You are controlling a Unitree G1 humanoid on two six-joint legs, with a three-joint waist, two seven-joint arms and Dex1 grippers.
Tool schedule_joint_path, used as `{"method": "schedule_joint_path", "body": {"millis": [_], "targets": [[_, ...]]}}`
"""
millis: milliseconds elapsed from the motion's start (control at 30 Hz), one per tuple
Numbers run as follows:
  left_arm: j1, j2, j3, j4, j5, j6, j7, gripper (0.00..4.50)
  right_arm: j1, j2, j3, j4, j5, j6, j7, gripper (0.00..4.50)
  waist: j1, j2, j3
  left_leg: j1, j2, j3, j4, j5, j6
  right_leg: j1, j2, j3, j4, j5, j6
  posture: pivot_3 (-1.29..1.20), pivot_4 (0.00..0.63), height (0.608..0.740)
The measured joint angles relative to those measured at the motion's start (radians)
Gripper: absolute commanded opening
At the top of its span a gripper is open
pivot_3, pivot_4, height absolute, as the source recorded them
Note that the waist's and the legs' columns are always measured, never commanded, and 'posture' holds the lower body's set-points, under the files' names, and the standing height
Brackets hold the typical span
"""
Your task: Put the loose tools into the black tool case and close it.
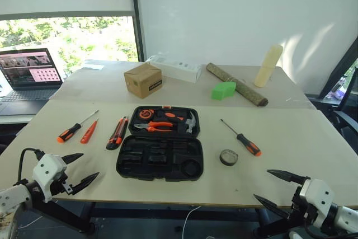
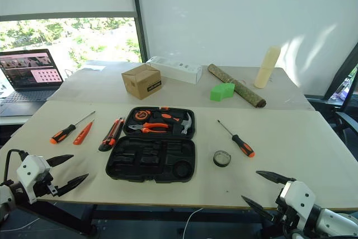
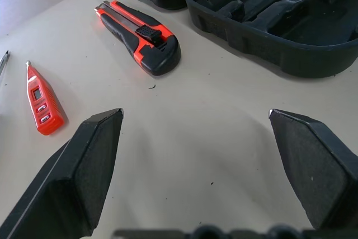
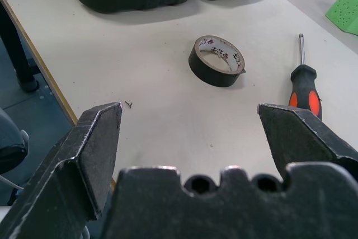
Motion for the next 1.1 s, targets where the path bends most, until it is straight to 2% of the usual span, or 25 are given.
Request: {"method": "schedule_joint_path", "body": {"millis": [100, 267, 433, 533, 633, 767, 833, 967, 1100], "targets": [[0.007, -0.008, 0.026, -0.001, -0.035, 0.039, 0.013, 4.48, -0.033, 0.022, 0.013, -0.007, 0.006, 0.001, -0.006, 4.50, -0.006, -0.001, 0.000, 0.000, 0.001, 0.000, 0.000, 0.000, 0.000, 0.000, 0.001, 0.000, 0.000, 0.000, 0.000, 0.00, 0.150, 0.740], [0.066, -0.068, 0.238, 0.018, -0.185, 0.177, 0.123, 4.48, -0.208, 0.129, 0.161, -0.197, 0.113, 0.071, -0.067, 4.50, -0.033, -0.001, 0.000, 0.002, 0.005, 0.000, 0.000, 0.001, -0.002, -0.001, 0.004, 0.001, 0.002, 0.000, -0.003, 0.00, 0.150, 0.740], [0.154, -0.137, 0.346, 0.086, -0.251, 0.304, 0.218, 4.48, -0.281, 0.171, 0.242, -0.260, 0.138, 0.124, -0.107, 4.50, -0.009, -0.007, -0.002, 0.000, 0.002, -0.001, 0.000, 0.001, -0.002, -0.001, 0.001, -0.002, 0.003, 0.000, -0.003, 0.00, 0.150, 0.740], [0.131, -0.133, 0.363, 0.092, -0.284, 0.373, 0.247, 4.48, -0.290, 0.175, 0.257, -0.269, 0.136, 0.126, -0.111, 4.50, 0.015, -0.008, -0.002, 0.000, 0.001, -0.002, 0.001, 0.001, -0.002, 0.000, -0.001, -0.003, 0.001, 0.000, -0.003, 0.00, 0.150, 0.740], [0.010, -0.062, 0.351, 0.119, -0.307, 0.489, 0.285, 4.48, -0.290, 0.175, 0.272, -0.270, 0.132, 0.127, -0.111, 4.50, 0.028, -0.011, -0.003, 0.000, 0.002, -0.003, 0.003, 0.002, -0.003, 0.001, 0.000, -0.004, 0.002, 0.000, -0.004, 0.00, 0.150, 0.740], [-0.203, 0.081, 0.237, 0.206, -0.275, 0.581, 0.269, 4.48, -0.289, 0.174, 0.279, -0.271, 0.130, 0.133, -0.111, 4.50, 0.025, -0.012, -0.003, 0.001, 0.001, -0.002, 0.003, 0.002, -0.004, 0.002, 0.001, -0.004, 0.003, 0.001, -0.004, 0.00, 0.150, 0.740], [-0.386, 0.150, 0.110, 0.319, -0.199, 0.617, 0.256, 4.48, -0.291, 0.171, 0.284, -0.272, 0.129, 0.144, -0.110, 4.50, 0.023, -0.014, -0.004, 0.002, 0.000, -0.002, 0.002, 0.003, -0.004, 0.002, 0.002, -0.004, 0.003, 0.001, -0.004, 0.00, 0.150, 0.740], [-0.771, 0.195, -0.129, 0.644, -0.003, 0.637, 0.255, 4.48, -0.297, 0.171, 0.303, -0.271, 0.126, 0.156, -0.111, 4.50, 0.014, -0.015, -0.005, 0.001, -0.005, 0.001, 0.001, 0.004, -0.007, 0.003, 0.003, -0.005, 0.003, 0.001, -0.004, 0.00, 0.150, 0.740], [-0.999, 0.171, -0.264, 0.953, 0.144, 0.571, 0.201, 4.48, -0.281, 0.171, 0.288, -0.266, 0.118, 0.162, -0.125, 4.50, -0.015, -0.015, -0.004, -0.001, -0.005, 0.002, 0.000, 0.007, -0.012, 0.001, 0.003, -0.004, 0.002, -0.001, -0.003, 0.00, 0.150, 0.740]]}}
